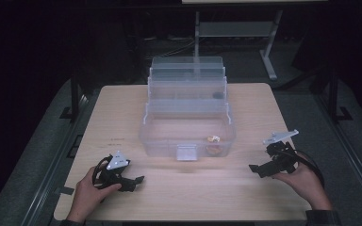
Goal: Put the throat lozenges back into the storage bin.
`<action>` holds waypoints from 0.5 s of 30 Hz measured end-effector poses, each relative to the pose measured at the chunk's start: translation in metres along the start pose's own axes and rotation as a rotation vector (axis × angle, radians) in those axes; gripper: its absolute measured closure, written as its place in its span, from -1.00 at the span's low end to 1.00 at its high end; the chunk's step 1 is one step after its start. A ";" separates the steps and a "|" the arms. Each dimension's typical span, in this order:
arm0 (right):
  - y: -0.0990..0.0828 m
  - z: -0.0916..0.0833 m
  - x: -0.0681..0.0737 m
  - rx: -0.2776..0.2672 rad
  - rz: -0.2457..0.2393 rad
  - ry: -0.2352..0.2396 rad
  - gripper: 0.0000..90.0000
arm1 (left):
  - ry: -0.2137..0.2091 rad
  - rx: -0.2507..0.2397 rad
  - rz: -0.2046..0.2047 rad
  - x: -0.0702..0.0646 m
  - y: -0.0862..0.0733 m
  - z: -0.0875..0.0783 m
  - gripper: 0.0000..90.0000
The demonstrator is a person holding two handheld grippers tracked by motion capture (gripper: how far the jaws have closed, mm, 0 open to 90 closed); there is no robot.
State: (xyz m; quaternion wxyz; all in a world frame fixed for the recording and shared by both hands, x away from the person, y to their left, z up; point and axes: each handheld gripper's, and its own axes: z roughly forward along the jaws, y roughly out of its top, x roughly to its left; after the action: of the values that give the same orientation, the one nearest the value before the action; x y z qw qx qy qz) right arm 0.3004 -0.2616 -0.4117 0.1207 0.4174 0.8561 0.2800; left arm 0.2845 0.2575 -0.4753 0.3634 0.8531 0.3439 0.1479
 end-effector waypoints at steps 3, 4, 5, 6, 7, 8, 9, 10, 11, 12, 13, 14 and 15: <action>-0.007 0.001 0.000 -0.015 0.004 -0.013 -1.00 | 0.000 0.000 0.000 0.000 0.000 0.000 -0.73; -0.009 0.001 0.000 -0.021 0.004 -0.024 -1.00 | 0.000 0.000 0.000 0.000 0.000 0.000 -0.73; -0.011 0.002 0.000 -0.028 0.005 -0.034 -1.00 | 0.000 0.000 0.000 0.000 0.000 0.000 -0.73; -0.014 0.002 0.000 -0.031 0.005 -0.038 -1.00 | 0.000 0.000 0.000 0.000 0.000 0.000 -0.73; -0.016 0.003 0.000 -0.040 0.011 -0.041 -1.00 | 0.000 0.000 0.000 0.000 0.000 0.000 -0.73; -0.019 0.003 0.000 -0.047 0.018 -0.044 -1.00 | 0.000 0.000 0.000 0.000 0.000 0.000 -0.73; -0.021 0.004 -0.001 -0.054 0.021 -0.043 -1.00 | 0.000 0.000 0.000 0.000 0.000 0.000 -0.73; -0.024 0.004 -0.001 -0.062 0.026 -0.049 -1.00 | 0.000 0.000 0.000 0.000 0.000 0.000 -0.73; -0.027 0.005 -0.002 -0.068 0.032 -0.053 -1.00 | 0.000 0.002 0.002 0.000 0.000 0.000 -0.73; -0.029 0.006 -0.002 -0.071 0.044 -0.047 -1.00 | 0.000 0.003 0.001 0.000 0.000 0.000 -0.73; -0.032 0.007 -0.003 -0.076 0.044 -0.046 -1.00 | 0.000 0.003 0.001 0.000 0.000 0.000 -0.73; -0.035 0.008 -0.003 -0.078 0.049 -0.046 -1.00 | 0.000 0.004 0.002 0.000 0.000 0.000 -0.73; -0.037 0.008 -0.003 -0.082 0.052 -0.047 -1.00 | 0.000 0.003 0.002 0.000 0.000 0.000 -0.73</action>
State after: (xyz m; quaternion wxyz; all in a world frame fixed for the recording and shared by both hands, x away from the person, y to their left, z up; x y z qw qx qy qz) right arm 0.2822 -0.2790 -0.4399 0.1507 0.4408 0.8295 0.3081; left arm 0.2844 0.2577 -0.4751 0.3621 0.8540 0.3434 0.1474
